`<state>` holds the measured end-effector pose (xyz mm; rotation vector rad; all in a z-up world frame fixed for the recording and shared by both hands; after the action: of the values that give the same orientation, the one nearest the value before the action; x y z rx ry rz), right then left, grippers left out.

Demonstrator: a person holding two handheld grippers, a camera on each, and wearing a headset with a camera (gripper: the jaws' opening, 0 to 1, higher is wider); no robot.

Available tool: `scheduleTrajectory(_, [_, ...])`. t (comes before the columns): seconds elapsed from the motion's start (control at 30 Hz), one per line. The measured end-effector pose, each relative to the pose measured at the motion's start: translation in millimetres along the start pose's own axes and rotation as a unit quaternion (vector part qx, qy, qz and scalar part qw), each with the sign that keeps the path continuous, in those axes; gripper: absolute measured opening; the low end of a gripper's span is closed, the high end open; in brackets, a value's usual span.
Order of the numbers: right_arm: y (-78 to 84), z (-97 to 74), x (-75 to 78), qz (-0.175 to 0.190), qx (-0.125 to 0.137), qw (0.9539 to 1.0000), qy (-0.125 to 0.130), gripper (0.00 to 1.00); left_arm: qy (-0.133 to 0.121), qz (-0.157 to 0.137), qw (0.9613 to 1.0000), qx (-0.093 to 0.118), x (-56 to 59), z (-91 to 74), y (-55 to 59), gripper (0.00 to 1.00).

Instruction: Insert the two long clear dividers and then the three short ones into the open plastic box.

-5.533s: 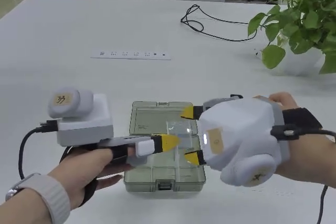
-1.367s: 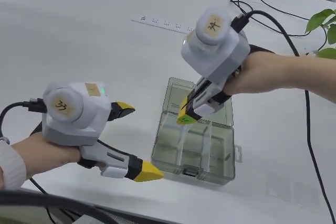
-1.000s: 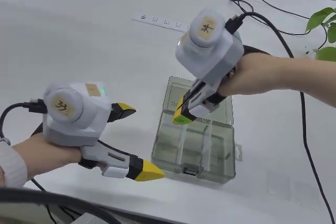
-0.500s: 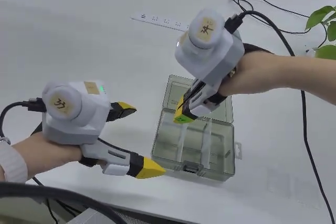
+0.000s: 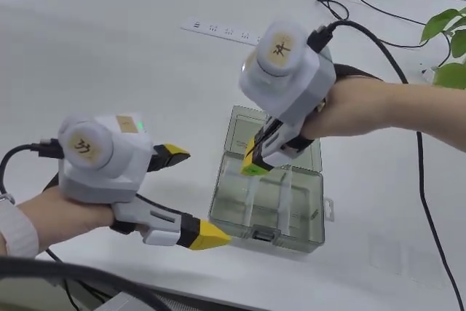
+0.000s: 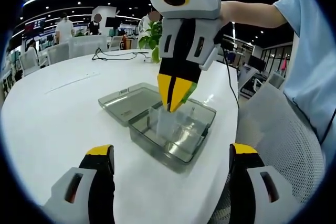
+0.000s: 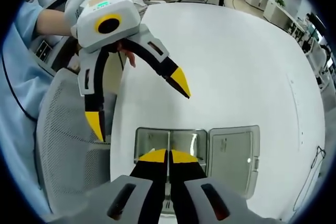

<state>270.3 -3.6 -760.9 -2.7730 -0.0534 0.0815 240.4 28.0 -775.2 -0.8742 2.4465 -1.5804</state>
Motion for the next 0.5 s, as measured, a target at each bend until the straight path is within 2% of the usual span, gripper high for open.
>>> scheduleTrajectory(0.2, [1.7, 7.8, -1.0, -0.007, -0.004, 0.9999, 0.006, 0.01, -0.001, -0.002, 1.0, 0.002, 0.5, -1.5, -0.1, 0.92])
scheduleTrajectory(0.5, [4.3, 14.7, -2.7, 0.006, -0.002, 0.9999, 0.011, 0.01, -0.001, -0.004, 1.0, -0.001, 1.0, -2.6, 2.0, 0.92])
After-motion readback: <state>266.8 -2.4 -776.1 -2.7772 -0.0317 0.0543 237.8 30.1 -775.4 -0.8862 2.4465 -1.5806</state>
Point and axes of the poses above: the centre of the closed fingertips' face, and the gripper's own axes: z roughly forward along the fingers, x roughly to its right, y roughly out of its underside, the point moved 1 cm from there along -z, roughly backward along the fingers, and after that the axes turned 3 degrees about y, right-handed, at the moved point
